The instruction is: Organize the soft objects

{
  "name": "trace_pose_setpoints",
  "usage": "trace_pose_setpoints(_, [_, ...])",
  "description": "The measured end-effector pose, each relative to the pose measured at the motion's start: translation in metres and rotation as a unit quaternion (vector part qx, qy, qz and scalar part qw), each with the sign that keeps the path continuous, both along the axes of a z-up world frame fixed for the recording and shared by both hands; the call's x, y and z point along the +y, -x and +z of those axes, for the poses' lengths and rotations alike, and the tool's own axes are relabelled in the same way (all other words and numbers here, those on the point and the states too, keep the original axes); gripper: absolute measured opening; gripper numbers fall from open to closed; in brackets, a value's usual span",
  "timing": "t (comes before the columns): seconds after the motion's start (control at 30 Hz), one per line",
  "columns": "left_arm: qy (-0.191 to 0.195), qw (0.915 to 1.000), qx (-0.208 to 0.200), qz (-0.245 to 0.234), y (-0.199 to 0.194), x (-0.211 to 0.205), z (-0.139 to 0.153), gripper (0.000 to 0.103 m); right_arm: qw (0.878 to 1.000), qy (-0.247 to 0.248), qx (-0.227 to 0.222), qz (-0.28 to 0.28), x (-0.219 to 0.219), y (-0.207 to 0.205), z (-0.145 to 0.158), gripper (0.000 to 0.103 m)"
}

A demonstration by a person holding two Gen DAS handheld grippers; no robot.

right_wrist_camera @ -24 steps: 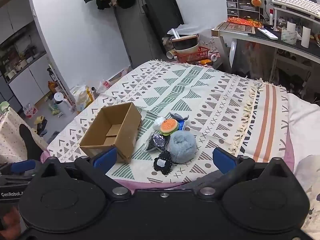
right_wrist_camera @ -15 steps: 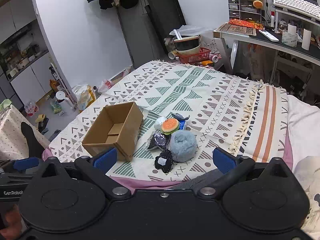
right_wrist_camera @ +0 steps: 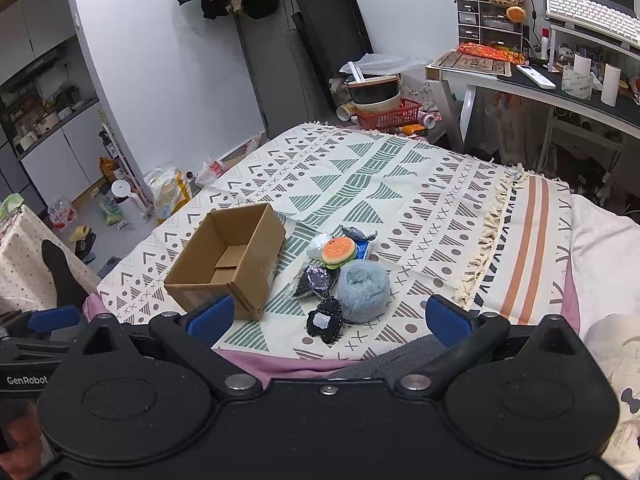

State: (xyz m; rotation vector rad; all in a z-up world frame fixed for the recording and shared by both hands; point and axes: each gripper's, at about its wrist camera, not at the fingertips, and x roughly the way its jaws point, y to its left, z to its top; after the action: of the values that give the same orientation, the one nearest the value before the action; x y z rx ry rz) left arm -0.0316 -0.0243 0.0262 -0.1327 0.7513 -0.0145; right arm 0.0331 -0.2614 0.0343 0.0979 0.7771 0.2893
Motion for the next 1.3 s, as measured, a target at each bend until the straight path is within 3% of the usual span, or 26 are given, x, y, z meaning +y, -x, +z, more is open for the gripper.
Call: trace_pose_setpoints(1.3, [-0.002,1.0,-0.003,-0.009,0.0039,-0.0074,0.0017,0.102,1.0,0.002,-0.009,-0.006,-0.0035,0.0038,0.0056,0.103])
